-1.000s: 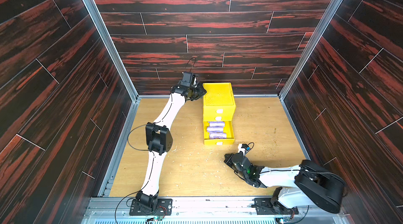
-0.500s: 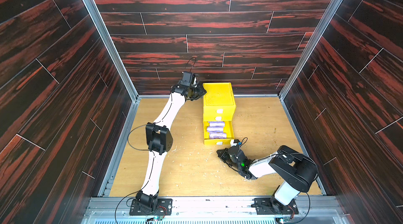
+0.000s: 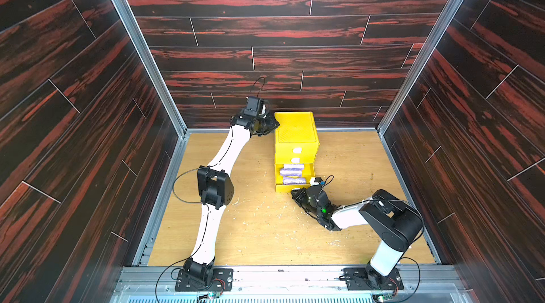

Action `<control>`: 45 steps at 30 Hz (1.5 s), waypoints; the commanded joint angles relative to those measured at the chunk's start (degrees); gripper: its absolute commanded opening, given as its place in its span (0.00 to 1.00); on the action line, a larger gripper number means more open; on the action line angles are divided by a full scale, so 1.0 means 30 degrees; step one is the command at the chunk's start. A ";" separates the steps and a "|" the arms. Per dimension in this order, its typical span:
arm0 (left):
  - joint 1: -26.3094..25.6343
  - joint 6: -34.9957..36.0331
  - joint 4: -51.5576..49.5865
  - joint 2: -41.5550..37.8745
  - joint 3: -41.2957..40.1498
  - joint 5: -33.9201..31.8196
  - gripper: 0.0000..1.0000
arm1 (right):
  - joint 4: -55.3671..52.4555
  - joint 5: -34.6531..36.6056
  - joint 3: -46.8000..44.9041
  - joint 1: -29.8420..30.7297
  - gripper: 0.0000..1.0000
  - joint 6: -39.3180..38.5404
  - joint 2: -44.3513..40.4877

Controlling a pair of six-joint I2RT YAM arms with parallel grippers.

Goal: Sort the rolls of trash bags by color and place them into the drawer
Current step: Close the drawer in the storage box.

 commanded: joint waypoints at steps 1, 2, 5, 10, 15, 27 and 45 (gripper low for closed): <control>-0.0618 0.0213 -0.2699 0.1107 0.0017 0.1381 0.34 | -0.0662 0.0160 0.0821 -0.0329 0.00 -0.0406 0.0659; -0.0601 0.0208 -0.2714 0.1107 0.0033 0.1389 0.34 | -0.0707 0.0156 0.0980 -0.0382 0.00 -0.0416 0.0777; -0.0595 0.0263 -0.2800 0.1050 0.0028 0.1335 0.34 | -0.0669 0.0323 0.1392 -0.0658 0.00 -0.0422 0.1073; -0.0578 0.0113 -0.2811 0.1111 0.0304 0.1394 0.34 | -0.0791 0.0744 0.2339 -0.0943 0.00 -0.0461 0.1665; -0.0597 0.0042 -0.2786 0.1108 0.0413 0.1465 0.34 | -0.0827 0.0851 0.3307 -0.1338 0.00 -0.0448 0.2363; -0.0672 0.0360 -0.3113 0.1171 0.0689 0.1572 0.34 | -0.1182 0.0797 0.6023 -0.1849 0.00 -0.0116 0.4148; -0.0738 0.0678 -0.3487 0.1037 0.0824 0.1518 0.34 | -0.1496 0.1101 0.7494 -0.2088 0.01 0.0230 0.5268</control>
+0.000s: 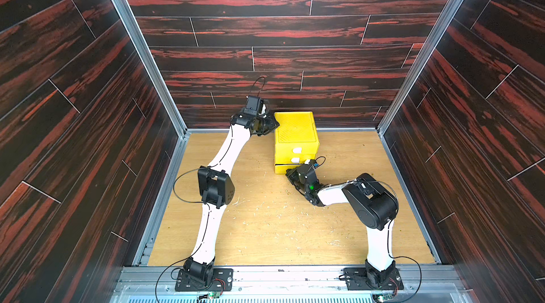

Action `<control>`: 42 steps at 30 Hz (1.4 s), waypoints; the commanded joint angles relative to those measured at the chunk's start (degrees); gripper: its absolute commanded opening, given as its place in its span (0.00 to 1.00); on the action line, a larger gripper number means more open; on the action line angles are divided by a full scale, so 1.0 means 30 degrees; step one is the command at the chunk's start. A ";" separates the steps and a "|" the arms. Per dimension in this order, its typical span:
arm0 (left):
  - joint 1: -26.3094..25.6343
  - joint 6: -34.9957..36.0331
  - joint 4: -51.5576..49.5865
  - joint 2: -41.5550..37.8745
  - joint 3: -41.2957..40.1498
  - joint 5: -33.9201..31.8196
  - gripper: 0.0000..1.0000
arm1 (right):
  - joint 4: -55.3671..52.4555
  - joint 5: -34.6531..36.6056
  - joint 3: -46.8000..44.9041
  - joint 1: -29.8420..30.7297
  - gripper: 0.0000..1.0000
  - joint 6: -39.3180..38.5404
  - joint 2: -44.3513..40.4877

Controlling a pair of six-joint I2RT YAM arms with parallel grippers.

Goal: Sort the rolls of trash bags by color and place them into the drawer
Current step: Close the drawer in the storage box.

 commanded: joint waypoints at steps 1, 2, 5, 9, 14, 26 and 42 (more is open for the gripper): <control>-0.0769 0.0429 -0.2665 0.0657 -0.0075 0.1312 0.34 | 0.0425 0.0300 -0.0045 -0.0193 0.01 -0.0069 0.0375; -0.0747 0.0473 -0.2701 0.0662 -0.0084 0.1319 0.34 | 0.0663 0.0317 -0.0223 -0.0179 0.02 -0.0204 0.0263; -0.0768 0.0516 -0.2741 0.0612 -0.0133 0.1271 0.34 | 0.0698 0.0530 -0.0255 -0.0202 0.02 -0.0561 0.0077; -0.0769 0.0467 -0.2640 0.0568 -0.0225 0.1249 0.34 | 0.0987 0.0591 0.0008 -0.0230 0.03 -0.0570 0.0381; -0.0753 0.0476 -0.2635 0.0532 -0.0265 0.1279 0.34 | 0.3721 0.0660 -0.0467 -0.0237 0.03 -0.0179 0.1187; -0.0765 0.0759 -0.2969 0.0255 -0.0227 0.1208 0.37 | 0.6396 -0.0048 -0.2039 -0.0151 0.08 -0.1011 0.0638; -0.0243 0.5613 0.0256 -1.1051 -0.7742 -0.5872 0.81 | -1.0049 0.5000 -0.2700 0.2251 0.45 -1.5562 -1.3748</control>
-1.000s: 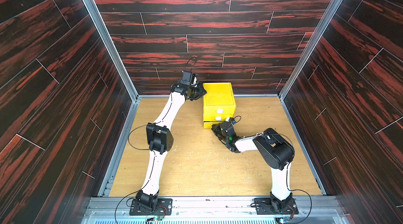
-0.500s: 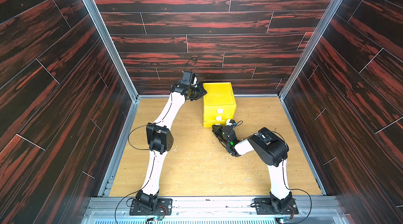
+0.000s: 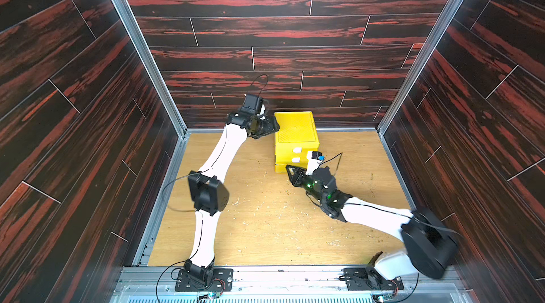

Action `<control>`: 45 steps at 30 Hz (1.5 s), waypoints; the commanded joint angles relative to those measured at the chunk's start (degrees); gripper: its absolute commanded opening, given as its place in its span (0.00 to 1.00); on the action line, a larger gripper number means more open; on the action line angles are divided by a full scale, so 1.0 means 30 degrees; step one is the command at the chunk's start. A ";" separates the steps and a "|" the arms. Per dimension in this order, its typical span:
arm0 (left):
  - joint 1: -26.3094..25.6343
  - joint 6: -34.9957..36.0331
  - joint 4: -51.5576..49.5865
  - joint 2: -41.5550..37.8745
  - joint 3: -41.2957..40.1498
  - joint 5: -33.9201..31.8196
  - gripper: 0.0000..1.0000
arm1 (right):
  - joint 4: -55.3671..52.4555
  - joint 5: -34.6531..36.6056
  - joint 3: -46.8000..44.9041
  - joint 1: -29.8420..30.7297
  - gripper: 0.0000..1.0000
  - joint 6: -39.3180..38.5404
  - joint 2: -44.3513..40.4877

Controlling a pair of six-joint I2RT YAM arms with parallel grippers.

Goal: Sort the rolls of trash bags by color and place them into the drawer
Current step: Close the drawer in the storage box, then reset both arms

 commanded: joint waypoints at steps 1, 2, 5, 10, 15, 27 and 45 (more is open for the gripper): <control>0.0115 0.1927 0.4358 -0.7318 -0.5624 -0.3964 0.85 | -0.7031 0.5501 0.0921 -0.0100 0.48 -0.4951 -0.2392; 0.0115 0.2253 0.7042 -0.9366 -0.8276 -0.5107 0.89 | -0.7889 0.7014 0.1102 -0.0134 0.51 -0.5536 -0.2931; 0.0102 0.3466 1.5169 -1.5961 -1.8344 -0.8794 1.00 | -0.8466 1.1043 0.0754 -0.0561 0.69 -0.8322 -0.4559; 0.0174 0.5698 1.8112 -2.0653 -2.5873 -1.3752 1.00 | -0.5098 1.4125 -0.1598 -0.2659 0.81 -1.2120 -0.6531; 0.0175 0.5876 2.0813 -2.1818 -3.0819 -1.6072 1.00 | 0.6556 1.4695 -0.7669 -0.4431 0.84 -1.6540 -0.7150; 0.0824 0.8965 3.0056 -2.3286 -3.9968 -2.1363 1.00 | 2.6367 1.4413 -1.1637 -0.7134 0.86 -1.8605 0.6039; 0.5109 0.8370 3.9277 -0.9630 -3.8515 -1.4287 1.00 | 1.8035 0.7490 -0.9973 -1.0501 0.91 -1.4300 0.4911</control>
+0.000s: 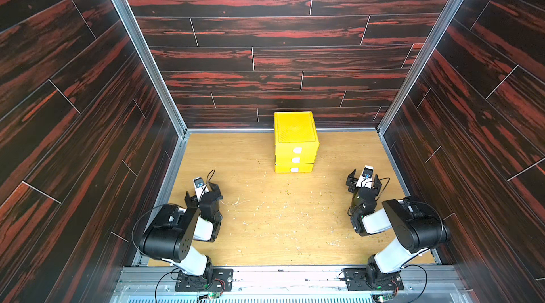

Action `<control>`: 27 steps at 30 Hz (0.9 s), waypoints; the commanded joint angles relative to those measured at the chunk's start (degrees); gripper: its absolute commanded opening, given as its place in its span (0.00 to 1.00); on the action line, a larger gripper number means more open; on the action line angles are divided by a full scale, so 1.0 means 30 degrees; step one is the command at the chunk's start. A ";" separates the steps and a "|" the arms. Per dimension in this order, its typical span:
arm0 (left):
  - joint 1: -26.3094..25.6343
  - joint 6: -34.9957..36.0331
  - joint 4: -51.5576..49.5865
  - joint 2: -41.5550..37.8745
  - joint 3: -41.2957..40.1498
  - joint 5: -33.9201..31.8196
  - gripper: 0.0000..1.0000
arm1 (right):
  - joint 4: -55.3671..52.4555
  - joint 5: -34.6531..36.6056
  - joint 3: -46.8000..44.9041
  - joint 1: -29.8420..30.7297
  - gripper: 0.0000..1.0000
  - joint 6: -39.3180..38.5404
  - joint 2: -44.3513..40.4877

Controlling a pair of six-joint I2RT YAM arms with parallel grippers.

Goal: Sort the rolls of trash bags by color and place them into the drawer
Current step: Reset both arms

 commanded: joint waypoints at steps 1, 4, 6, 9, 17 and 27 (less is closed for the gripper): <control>0.0341 0.0211 0.0907 0.0608 0.1288 0.1688 1.00 | -0.0343 -0.0622 0.0103 -0.0108 0.98 0.0486 -0.0004; 0.0512 0.0385 -0.0563 0.0466 0.1813 0.2960 1.00 | -0.0013 -0.0596 0.0048 -0.0068 0.98 0.0355 0.0048; 0.0677 0.0044 -0.3043 0.0261 0.2820 0.3067 1.00 | -0.0023 -0.0597 0.0017 -0.0082 0.98 0.0362 0.0041; 0.1346 -0.0490 -0.3203 0.0434 0.3275 0.3216 1.00 | 0.0150 -0.0596 -0.0062 -0.0078 0.98 0.0311 0.0017; 0.1347 -0.0469 -0.2918 0.0389 0.3131 0.3089 1.00 | 0.0099 -0.0595 -0.0029 -0.0068 0.98 0.0311 0.0024; 0.1349 -0.0457 -0.3032 0.0398 0.3159 0.3116 1.00 | 0.0091 -0.0589 -0.0029 -0.0080 0.98 0.0311 0.0039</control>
